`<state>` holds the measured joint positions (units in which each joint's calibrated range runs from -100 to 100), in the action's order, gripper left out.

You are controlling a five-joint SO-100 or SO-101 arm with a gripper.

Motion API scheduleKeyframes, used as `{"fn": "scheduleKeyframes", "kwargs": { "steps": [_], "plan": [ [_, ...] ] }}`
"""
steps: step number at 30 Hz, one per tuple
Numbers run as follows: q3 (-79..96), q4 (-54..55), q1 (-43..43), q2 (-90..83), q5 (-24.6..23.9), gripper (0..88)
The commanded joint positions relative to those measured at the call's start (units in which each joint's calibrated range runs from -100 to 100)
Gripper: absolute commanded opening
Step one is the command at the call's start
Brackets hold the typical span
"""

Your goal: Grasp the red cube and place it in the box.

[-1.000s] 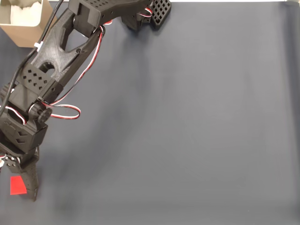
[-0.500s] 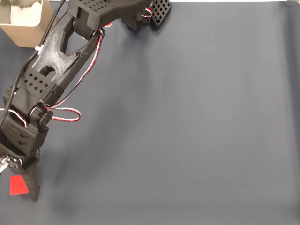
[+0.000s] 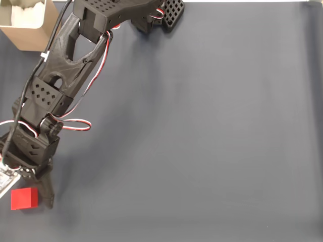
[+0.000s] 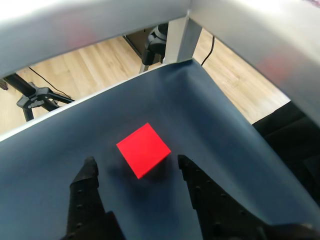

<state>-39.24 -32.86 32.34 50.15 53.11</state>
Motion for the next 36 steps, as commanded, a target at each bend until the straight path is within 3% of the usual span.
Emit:
{"fn": "scheduleKeyframes", "kwargs": {
  "steps": [1,36],
  "plan": [
    [0.37,1.13,-0.31,-4.57,-0.1,37.3],
    [-8.11,2.45,-1.66,1.15,-0.29,37.8]
  ]
}}
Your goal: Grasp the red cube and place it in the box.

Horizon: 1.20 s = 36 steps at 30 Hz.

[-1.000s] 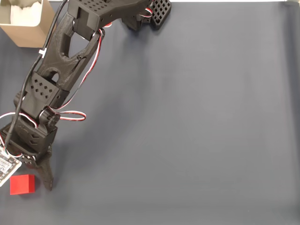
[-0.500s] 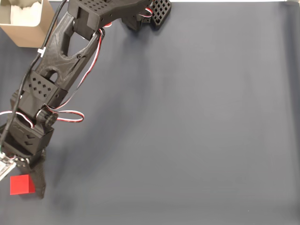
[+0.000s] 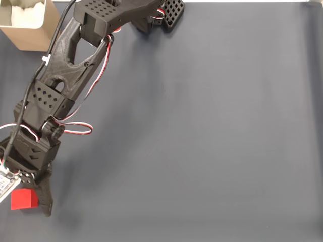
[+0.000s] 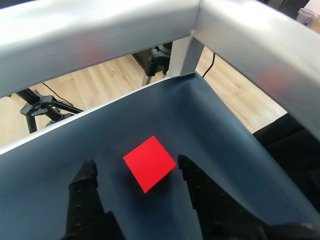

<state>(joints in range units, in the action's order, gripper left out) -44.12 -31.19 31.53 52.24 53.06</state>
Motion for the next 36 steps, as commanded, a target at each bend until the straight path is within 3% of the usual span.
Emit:
{"fn": "scheduleKeyframes", "kwargs": {
  "steps": [1,36],
  "plan": [
    [-3.23,0.86,-0.92,-0.85,-0.29,37.8],
    [-1.22,0.69,-2.98,-2.58,-1.22,37.5]
  ]
}}
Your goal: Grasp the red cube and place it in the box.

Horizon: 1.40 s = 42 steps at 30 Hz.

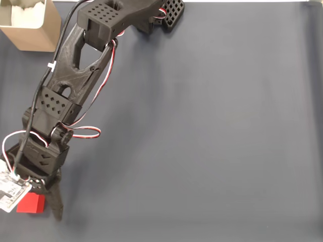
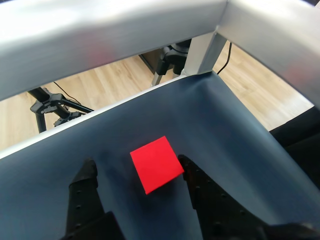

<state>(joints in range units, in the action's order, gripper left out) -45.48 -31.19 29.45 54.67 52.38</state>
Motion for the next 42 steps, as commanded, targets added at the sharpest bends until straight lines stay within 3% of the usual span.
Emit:
{"fn": "scheduleKeyframes", "kwargs": {
  "steps": [1,21,33,42],
  "plan": [
    [0.86,0.69,-0.97,-5.53,-0.59,37.5],
    [4.15,1.02,-1.26,-8.83,-1.03,36.0],
    [4.15,1.27,-1.4,-9.69,-1.07,23.0],
    [5.33,1.51,-1.47,-11.17,-0.93,8.3]
  ]
}}
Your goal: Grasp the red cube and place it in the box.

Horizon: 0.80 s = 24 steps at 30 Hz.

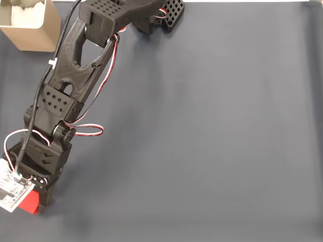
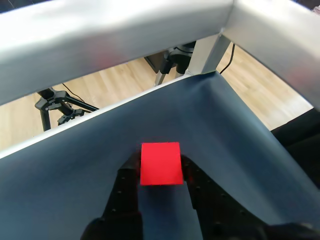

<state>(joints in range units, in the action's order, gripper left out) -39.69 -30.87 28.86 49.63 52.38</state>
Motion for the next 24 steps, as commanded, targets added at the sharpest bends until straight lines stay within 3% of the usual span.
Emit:
{"fn": "scheduleKeyframes", "kwargs": {
  "steps": [1,5,24],
  "plan": [
    [-0.18,1.2,-0.87,-6.39,-0.88,6.3],
    [1.28,1.2,-1.09,-7.78,-0.73,0.0],
    [20.35,-1.26,-0.8,-25.37,0.63,0.0]
  ]
}}
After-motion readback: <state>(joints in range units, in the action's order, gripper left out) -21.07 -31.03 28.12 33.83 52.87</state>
